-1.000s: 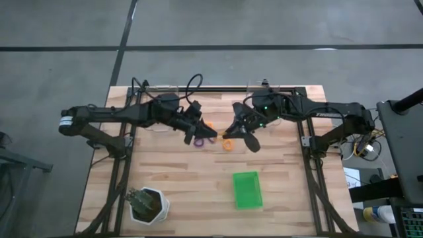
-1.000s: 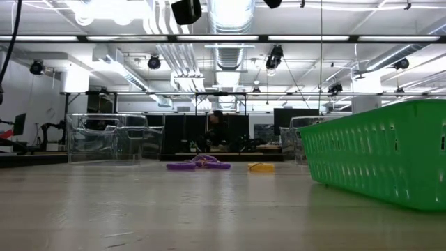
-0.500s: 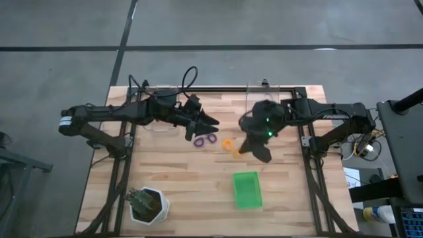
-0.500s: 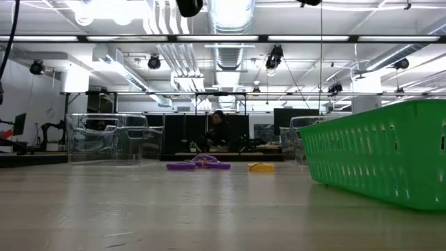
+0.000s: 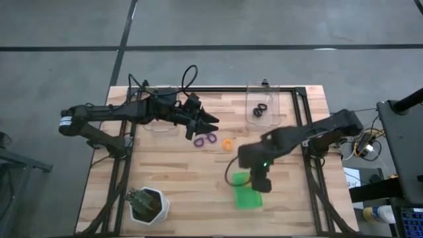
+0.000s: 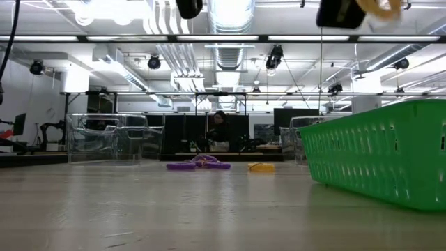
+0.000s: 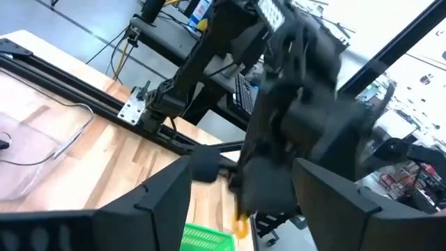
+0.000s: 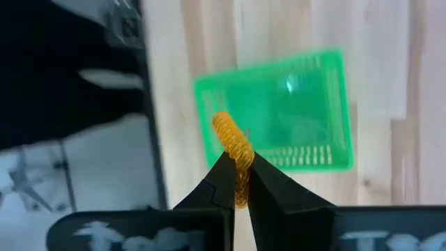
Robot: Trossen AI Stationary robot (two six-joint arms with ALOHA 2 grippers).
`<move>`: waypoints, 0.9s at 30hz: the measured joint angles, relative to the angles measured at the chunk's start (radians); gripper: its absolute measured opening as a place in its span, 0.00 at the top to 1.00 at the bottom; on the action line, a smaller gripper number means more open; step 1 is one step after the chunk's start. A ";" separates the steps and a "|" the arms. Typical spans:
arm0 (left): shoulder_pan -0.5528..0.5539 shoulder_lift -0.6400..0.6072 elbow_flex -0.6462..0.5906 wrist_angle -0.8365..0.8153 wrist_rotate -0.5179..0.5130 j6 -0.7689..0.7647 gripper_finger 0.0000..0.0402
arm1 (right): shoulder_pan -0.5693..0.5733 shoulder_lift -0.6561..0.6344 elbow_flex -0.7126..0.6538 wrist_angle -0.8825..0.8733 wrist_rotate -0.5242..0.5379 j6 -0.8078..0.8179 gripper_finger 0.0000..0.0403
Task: Sort spring keychains
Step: Put the bottom left yellow spring keychain into the green bin, then put the bottom yellow spring keychain into the green bin
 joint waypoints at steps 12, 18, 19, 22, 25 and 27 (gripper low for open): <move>0.000 0.000 -0.002 0.000 0.005 0.005 0.40 | -0.006 0.284 -0.098 0.013 -0.072 -0.146 0.97; 0.000 0.000 -0.002 -0.002 0.010 -0.001 0.40 | -0.005 0.350 -0.066 0.049 -0.088 -0.163 0.96; 0.000 0.000 -0.002 -0.004 0.010 -0.002 0.40 | -0.005 0.349 -0.058 0.059 -0.089 -0.163 0.95; 0.000 0.000 -0.002 -0.008 0.010 -0.002 0.40 | -0.005 0.341 -0.034 0.068 -0.087 -0.159 0.87; 0.000 0.000 -0.002 -0.014 0.010 -0.002 0.40 | -0.006 0.321 -0.023 0.061 -0.083 -0.140 0.76; 0.000 0.000 -0.002 -0.021 0.010 -0.003 0.40 | -0.006 0.306 -0.019 0.049 -0.087 -0.138 0.69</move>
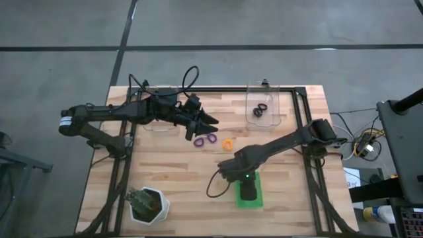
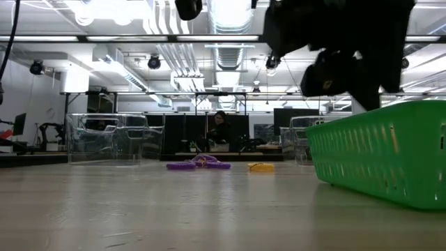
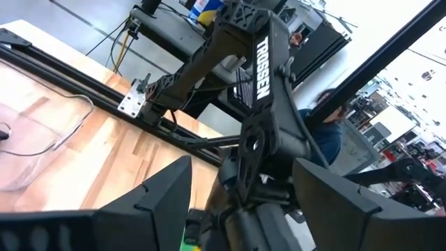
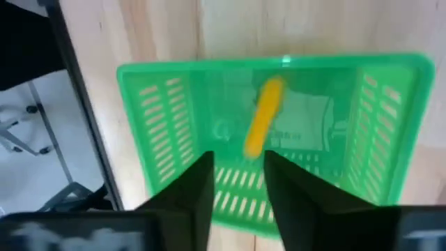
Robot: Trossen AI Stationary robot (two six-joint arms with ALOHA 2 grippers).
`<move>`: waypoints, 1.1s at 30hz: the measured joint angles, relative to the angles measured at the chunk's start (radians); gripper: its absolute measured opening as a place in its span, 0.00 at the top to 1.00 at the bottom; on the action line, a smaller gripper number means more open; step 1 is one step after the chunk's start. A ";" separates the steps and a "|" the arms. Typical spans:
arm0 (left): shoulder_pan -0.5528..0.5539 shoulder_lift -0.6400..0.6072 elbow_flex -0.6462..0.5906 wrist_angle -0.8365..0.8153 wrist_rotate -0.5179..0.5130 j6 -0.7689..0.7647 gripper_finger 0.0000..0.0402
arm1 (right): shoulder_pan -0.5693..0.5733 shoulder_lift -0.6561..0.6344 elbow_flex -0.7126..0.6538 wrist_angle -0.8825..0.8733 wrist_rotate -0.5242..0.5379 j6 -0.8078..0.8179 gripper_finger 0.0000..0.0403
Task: Sort spring keychains
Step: Put the bottom yellow spring keychain into the green bin
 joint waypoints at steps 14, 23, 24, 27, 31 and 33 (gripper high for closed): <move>0.009 0.064 -0.004 -0.056 -0.008 0.099 0.40 | -0.008 -0.321 0.003 -0.045 0.104 0.210 0.56; 0.011 0.230 -0.004 -0.077 0.002 0.212 0.40 | -0.006 -0.527 0.003 0.081 0.390 0.348 0.57; 0.011 0.252 -0.004 -0.076 0.003 0.231 0.40 | -0.004 -0.544 0.003 0.085 0.411 0.355 0.57; 0.011 0.311 -0.004 -0.077 0.002 0.302 0.40 | -0.004 -0.587 0.003 0.104 0.459 0.369 0.58; 0.013 0.389 -0.004 -0.075 0.002 0.405 0.40 | -0.004 -0.625 0.003 0.106 0.520 0.380 0.57; 0.013 0.427 -0.003 -0.072 -0.007 0.443 0.40 | -0.004 -0.637 0.003 0.106 0.545 0.383 0.57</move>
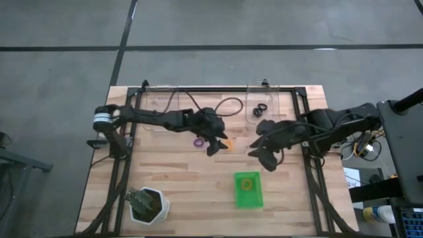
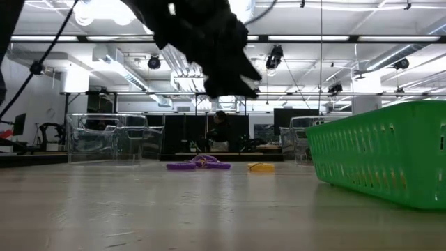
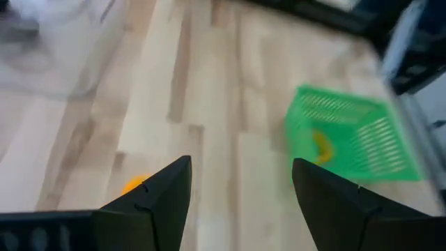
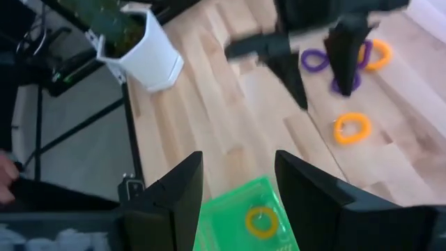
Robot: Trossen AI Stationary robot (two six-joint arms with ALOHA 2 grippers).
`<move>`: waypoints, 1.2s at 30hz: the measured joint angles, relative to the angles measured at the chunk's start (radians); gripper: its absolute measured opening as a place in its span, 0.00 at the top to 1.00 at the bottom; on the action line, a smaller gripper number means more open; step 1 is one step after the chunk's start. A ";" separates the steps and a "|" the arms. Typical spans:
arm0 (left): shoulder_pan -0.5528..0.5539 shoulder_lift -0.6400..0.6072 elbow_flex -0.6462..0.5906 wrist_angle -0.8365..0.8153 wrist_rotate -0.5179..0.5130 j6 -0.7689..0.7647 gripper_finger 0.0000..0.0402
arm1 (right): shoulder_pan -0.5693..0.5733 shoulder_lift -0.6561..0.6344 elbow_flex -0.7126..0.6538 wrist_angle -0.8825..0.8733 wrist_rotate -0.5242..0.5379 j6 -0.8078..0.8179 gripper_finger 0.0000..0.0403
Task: Sort spring keychains
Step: Put the bottom yellow spring keychain into the green bin
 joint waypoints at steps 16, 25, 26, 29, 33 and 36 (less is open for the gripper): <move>0.006 0.243 0.000 0.014 -0.122 0.163 0.40 | 0.000 0.007 0.000 0.014 0.014 0.015 0.57; -0.003 0.270 0.000 0.066 -0.153 0.252 0.40 | 0.000 0.007 -0.006 0.012 0.013 0.038 0.59; -0.005 0.266 0.000 0.058 -0.154 0.251 0.40 | 0.000 0.007 -0.007 0.013 0.013 0.038 0.60; -0.018 0.263 0.000 0.052 -0.163 0.261 0.42 | 0.000 0.007 -0.013 0.012 0.013 0.038 0.61; -0.035 0.267 0.001 0.053 -0.193 0.289 0.48 | 0.000 0.007 -0.016 0.010 0.012 0.037 0.62; -0.041 0.276 0.001 0.053 -0.210 0.294 0.56 | 0.000 0.007 -0.018 0.009 0.013 0.032 0.63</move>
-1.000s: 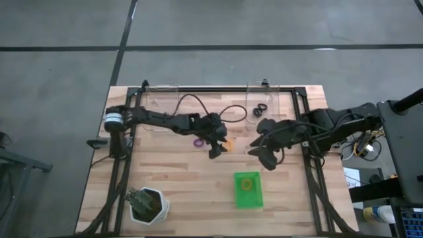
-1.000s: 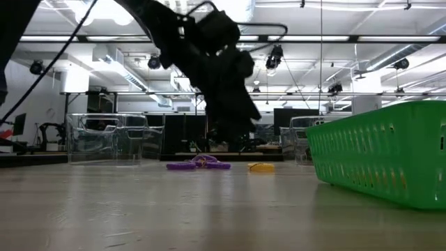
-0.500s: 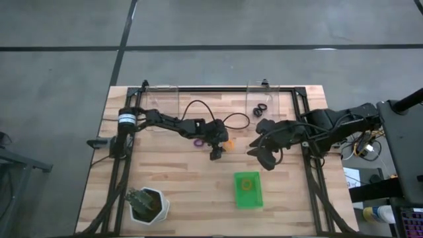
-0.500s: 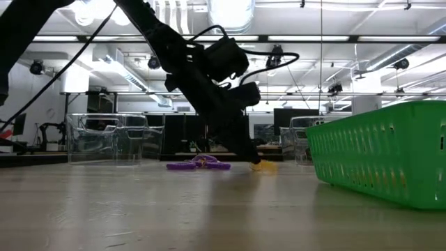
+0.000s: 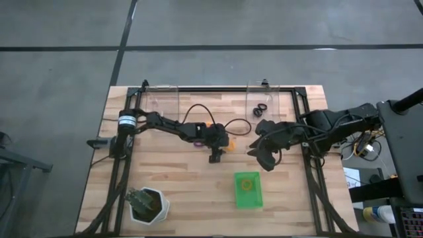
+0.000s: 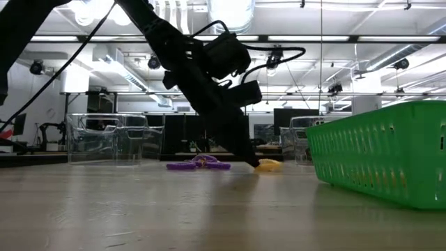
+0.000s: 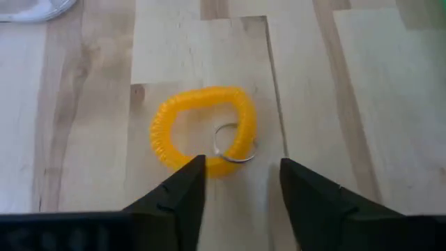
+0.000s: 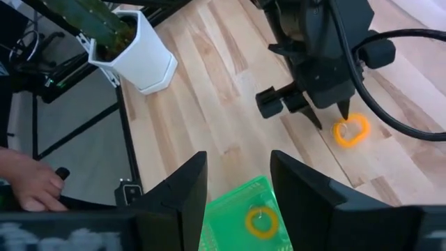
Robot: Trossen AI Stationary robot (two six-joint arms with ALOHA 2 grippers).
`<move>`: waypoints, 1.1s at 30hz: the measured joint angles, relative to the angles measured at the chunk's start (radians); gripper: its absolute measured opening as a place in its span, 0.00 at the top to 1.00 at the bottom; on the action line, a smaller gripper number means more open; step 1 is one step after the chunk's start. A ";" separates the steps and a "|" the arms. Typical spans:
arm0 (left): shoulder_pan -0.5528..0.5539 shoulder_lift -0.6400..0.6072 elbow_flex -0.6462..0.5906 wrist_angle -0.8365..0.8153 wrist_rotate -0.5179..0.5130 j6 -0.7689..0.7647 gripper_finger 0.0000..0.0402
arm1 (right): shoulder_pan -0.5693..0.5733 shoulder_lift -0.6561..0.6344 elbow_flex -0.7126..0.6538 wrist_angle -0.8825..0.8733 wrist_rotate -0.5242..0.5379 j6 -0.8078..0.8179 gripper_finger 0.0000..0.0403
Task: Sort spring keychains
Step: Put the bottom yellow spring keychain into the green bin
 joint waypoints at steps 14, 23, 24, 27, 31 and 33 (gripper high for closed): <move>-0.007 -0.110 0.025 -0.014 -0.010 0.023 0.75 | 0.000 0.000 -0.002 -0.001 0.000 -0.006 0.65; -0.006 -0.048 0.040 -0.026 0.064 0.045 0.75 | 0.000 0.000 -0.005 -0.001 0.000 -0.013 0.67; -0.006 -0.038 0.041 -0.014 0.078 0.049 0.75 | 0.000 0.000 -0.005 -0.001 0.000 -0.012 0.67; -0.006 -0.016 0.048 -0.011 0.090 0.042 0.75 | 0.000 0.000 -0.005 -0.001 0.000 -0.008 0.67; -0.005 0.016 0.048 -0.009 0.073 0.051 0.75 | 0.000 0.000 -0.006 0.000 0.000 -0.002 0.68; -0.005 0.023 0.048 0.005 0.059 0.067 0.75 | 0.000 0.000 -0.006 -0.001 0.000 0.001 0.69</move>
